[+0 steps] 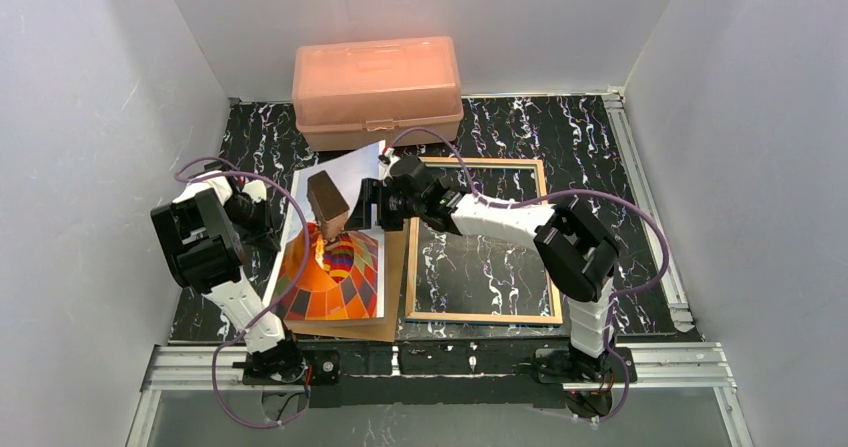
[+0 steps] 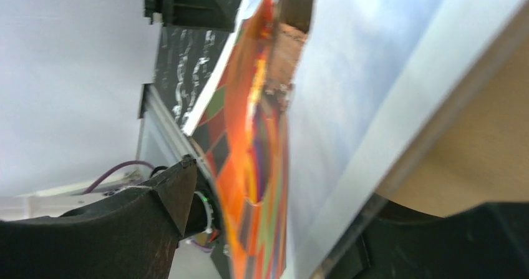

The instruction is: Put the photo into the frame

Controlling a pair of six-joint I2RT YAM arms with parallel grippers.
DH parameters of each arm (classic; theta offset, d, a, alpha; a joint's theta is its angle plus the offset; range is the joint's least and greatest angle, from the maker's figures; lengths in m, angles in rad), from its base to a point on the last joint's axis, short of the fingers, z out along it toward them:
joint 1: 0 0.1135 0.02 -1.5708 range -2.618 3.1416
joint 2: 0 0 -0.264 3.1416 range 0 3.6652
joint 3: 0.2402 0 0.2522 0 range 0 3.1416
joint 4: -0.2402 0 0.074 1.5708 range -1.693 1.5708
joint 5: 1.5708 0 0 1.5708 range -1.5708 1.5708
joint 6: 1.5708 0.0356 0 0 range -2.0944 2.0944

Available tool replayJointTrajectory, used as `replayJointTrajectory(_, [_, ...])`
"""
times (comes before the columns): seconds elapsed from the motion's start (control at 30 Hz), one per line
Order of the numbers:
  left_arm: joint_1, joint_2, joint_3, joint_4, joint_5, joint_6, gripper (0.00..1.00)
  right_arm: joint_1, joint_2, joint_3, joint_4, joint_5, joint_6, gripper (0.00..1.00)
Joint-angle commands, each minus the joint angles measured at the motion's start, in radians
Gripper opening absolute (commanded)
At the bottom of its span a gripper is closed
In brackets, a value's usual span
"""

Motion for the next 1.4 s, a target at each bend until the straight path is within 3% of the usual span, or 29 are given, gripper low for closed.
replayJointTrajectory(0.0, [-0.026, 0.021, -0.035, -0.032, 0.075, -0.006, 0.00, -0.002, -0.016, -0.096, 0.352, -0.165, 0.139, 0.74])
replayJointTrajectory(0.13, [-0.027, 0.017, -0.035, -0.033, 0.074, -0.006, 0.00, -0.015, -0.004, -0.133, 0.421, -0.196, 0.190, 0.74])
replayJointTrajectory(0.5, [-0.025, 0.011, -0.030, -0.015, 0.004, -0.015, 0.00, -0.073, -0.119, -0.173, 0.403, -0.204, 0.197, 0.71])
replayJointTrajectory(0.6, [-0.025, 0.013, -0.022, -0.015, -0.015, -0.029, 0.00, -0.086, -0.126, -0.209, 0.464, -0.214, 0.247, 0.66])
replayJointTrajectory(0.9, [-0.025, 0.007, 0.007, -0.038, -0.021, -0.027, 0.04, -0.103, -0.113, -0.260, 0.538, -0.223, 0.318, 0.37])
replayJointTrajectory(1.37, [-0.024, 0.002, 0.001, -0.039, -0.035, -0.013, 0.04, -0.123, -0.158, -0.352, 0.668, -0.253, 0.397, 0.33])
